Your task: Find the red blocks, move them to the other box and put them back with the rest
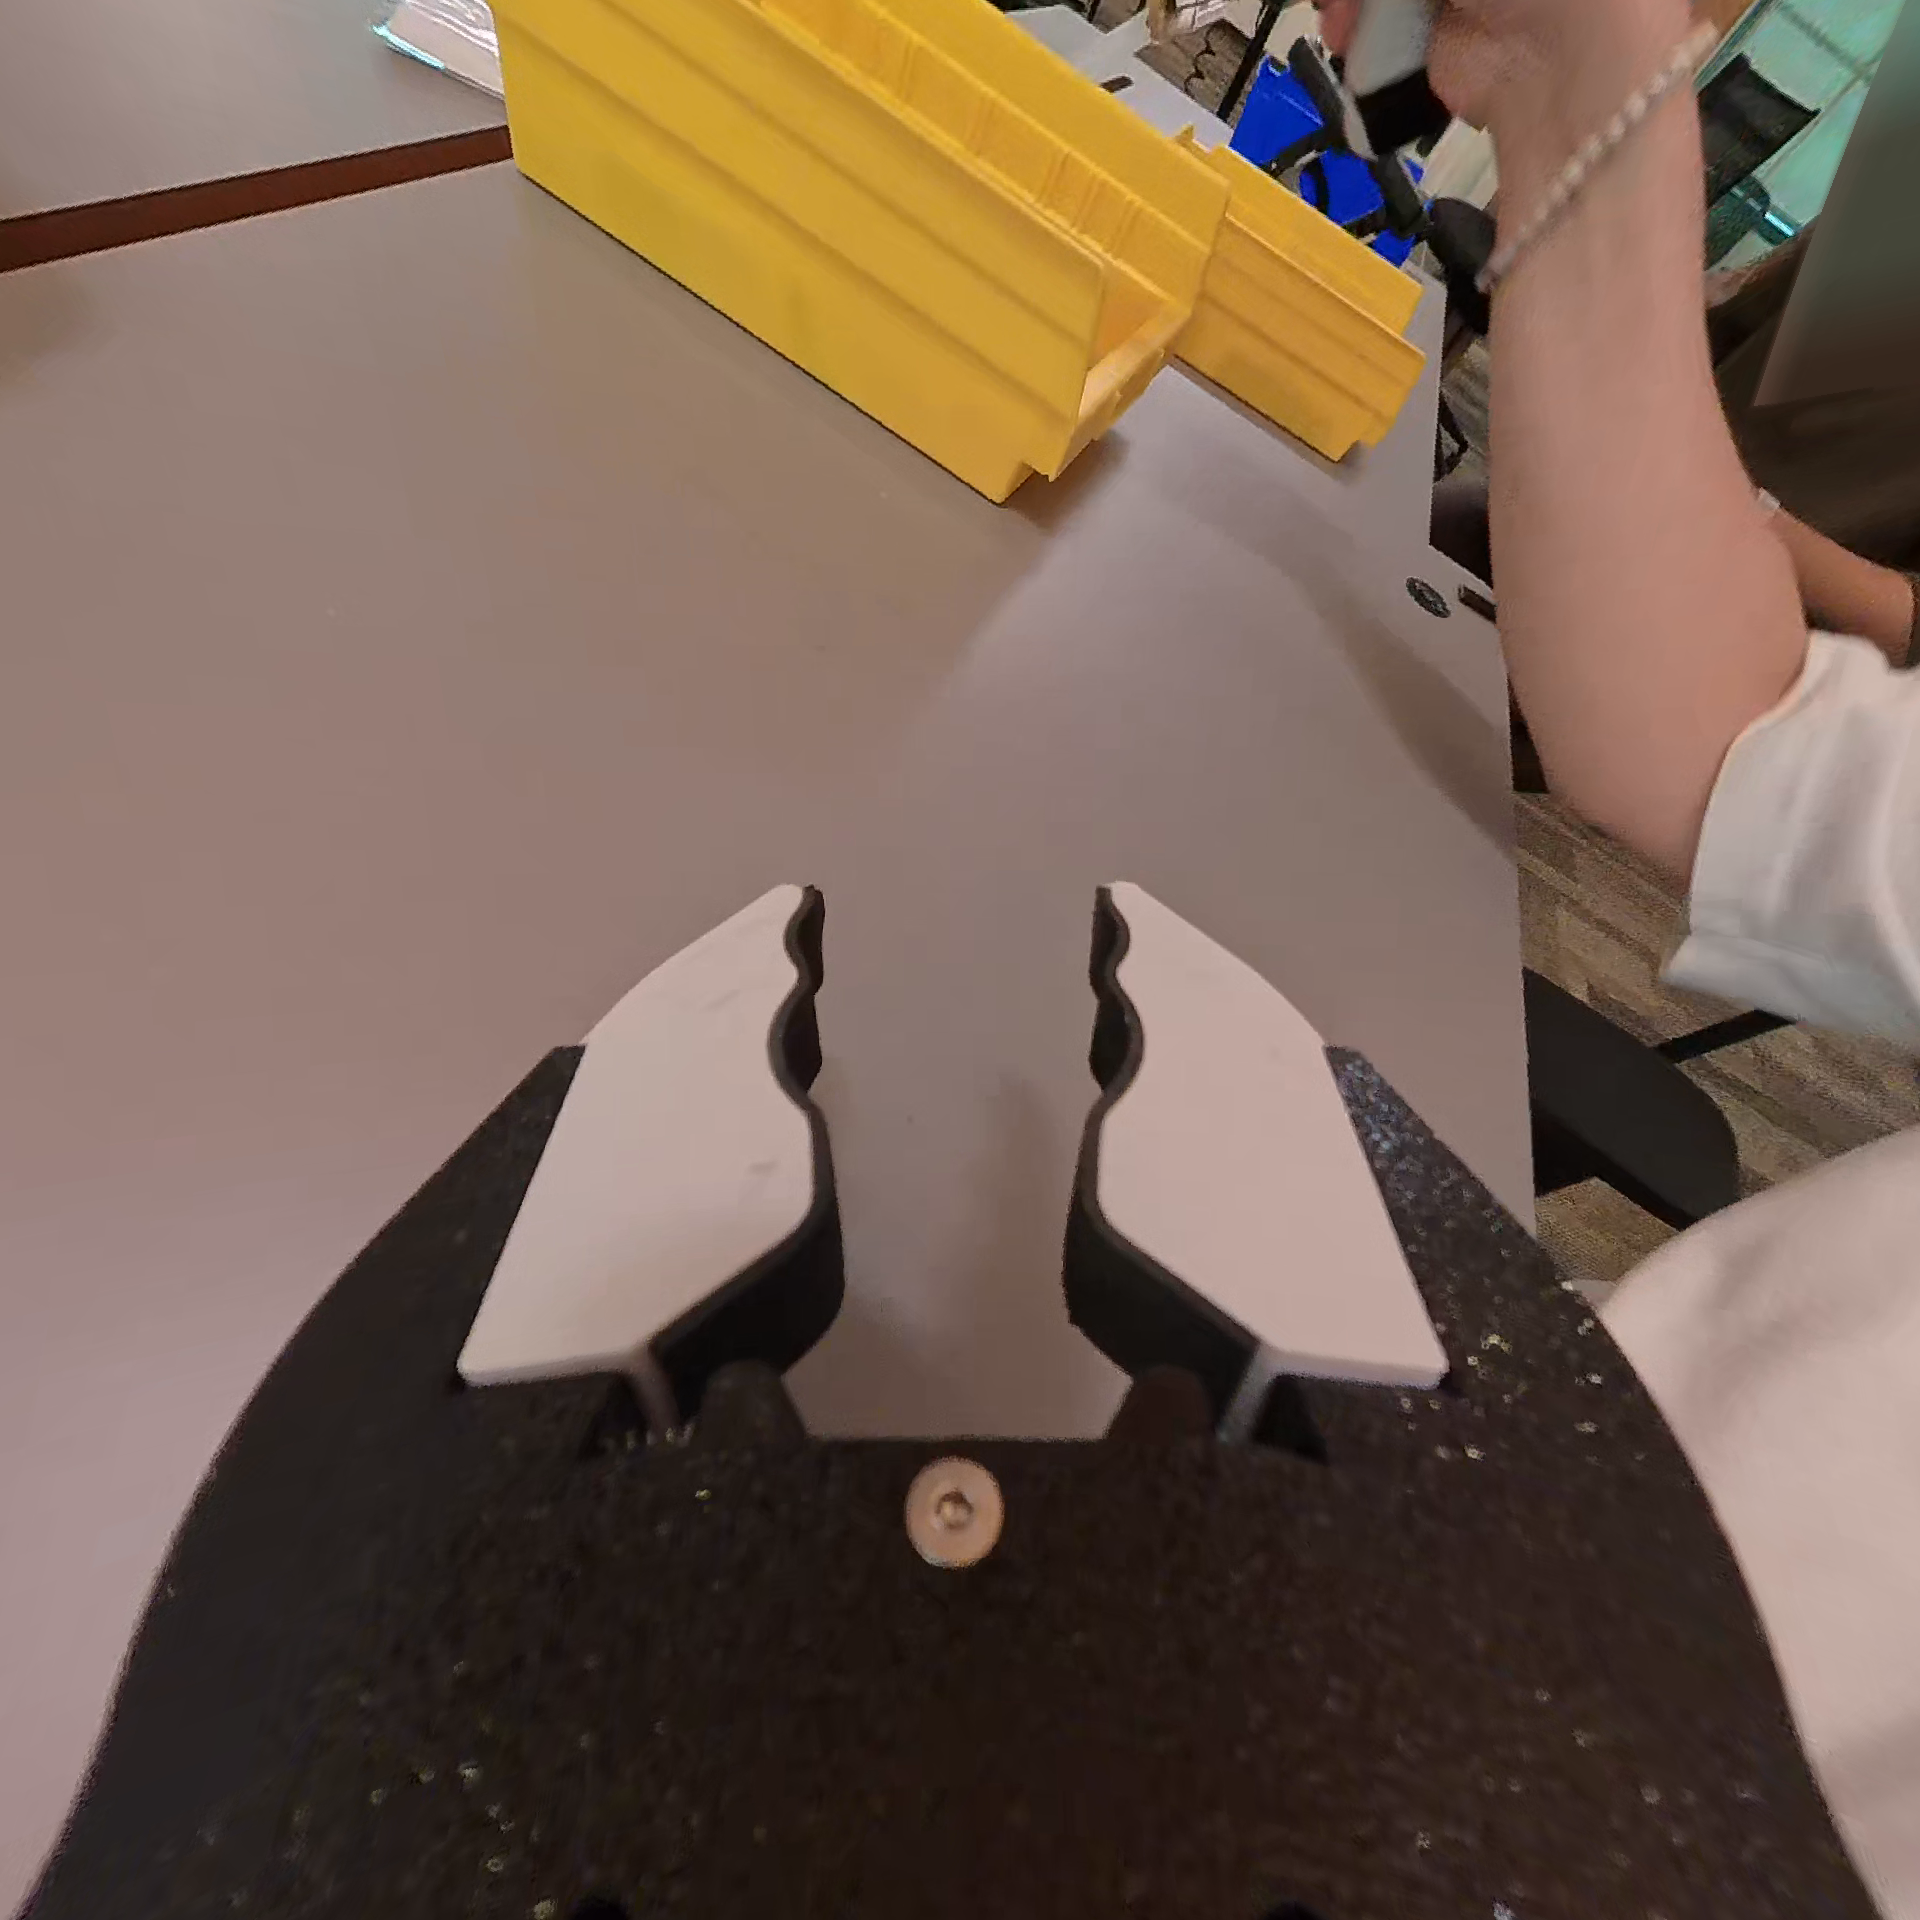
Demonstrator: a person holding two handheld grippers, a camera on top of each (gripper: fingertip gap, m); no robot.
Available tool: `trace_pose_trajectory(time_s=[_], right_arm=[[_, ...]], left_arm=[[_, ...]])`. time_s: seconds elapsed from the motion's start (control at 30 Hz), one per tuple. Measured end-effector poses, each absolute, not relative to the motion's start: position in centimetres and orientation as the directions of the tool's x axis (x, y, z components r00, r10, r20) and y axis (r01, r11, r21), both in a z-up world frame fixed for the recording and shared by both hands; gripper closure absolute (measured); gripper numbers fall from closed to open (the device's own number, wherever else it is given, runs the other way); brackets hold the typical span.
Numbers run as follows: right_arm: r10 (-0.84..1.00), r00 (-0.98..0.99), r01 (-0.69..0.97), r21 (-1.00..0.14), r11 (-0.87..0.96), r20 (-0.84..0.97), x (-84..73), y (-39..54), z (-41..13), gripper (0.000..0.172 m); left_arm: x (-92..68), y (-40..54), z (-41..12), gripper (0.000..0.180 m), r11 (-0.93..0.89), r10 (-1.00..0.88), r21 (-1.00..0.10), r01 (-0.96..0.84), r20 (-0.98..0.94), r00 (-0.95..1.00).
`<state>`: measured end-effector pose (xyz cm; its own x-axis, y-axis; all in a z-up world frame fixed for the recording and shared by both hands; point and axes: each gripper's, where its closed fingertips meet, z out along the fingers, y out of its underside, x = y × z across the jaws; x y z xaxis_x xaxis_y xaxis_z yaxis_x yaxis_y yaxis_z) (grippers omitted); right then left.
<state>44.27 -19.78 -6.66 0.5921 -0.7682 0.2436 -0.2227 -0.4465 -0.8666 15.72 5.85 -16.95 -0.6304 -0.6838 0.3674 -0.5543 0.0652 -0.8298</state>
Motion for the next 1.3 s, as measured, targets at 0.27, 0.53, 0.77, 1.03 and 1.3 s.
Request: trace_pose_trajectory(time_s=[0.27, 0.53, 0.77, 1.03, 1.3], right_arm=[[-0.725, 0.680, -0.409, -0.763, -0.501, 0.110, 52.2, -15.9, -13.7, 0.145], [-0.723, 0.691, -0.430, -0.803, -0.413, 0.002, 53.0, -14.4, -14.9, 0.116], [-0.738, 0.674, -0.298, -0.909, -0.291, 0.015, 47.3, -16.3, -9.2, 0.121], [-0.645, 0.754, -0.051, -0.967, -0.251, 0.128, 33.7, -14.0, -6.4, 0.122], [-0.588, 0.802, -0.009, -0.981, -0.196, 0.110, 26.7, -10.3, -8.1, 0.122]], left_arm=[[16.5, 5.2, -17.8, 0.134, 0.037, -0.651, -0.821, -0.570, 0.413, -0.637], [16.8, 5.6, -18.8, 0.133, 0.034, -0.657, -0.805, -0.592, 0.428, -0.620], [16.8, 6.8, -17.5, 0.132, -0.003, -0.683, -0.825, -0.565, 0.414, -0.601], [16.2, 17.4, -12.0, 0.133, -0.123, -0.897, -0.895, -0.429, 0.285, -0.338], [13.3, 37.4, -9.9, 0.129, -0.163, -0.986, -0.839, -0.518, 0.115, 0.123]])
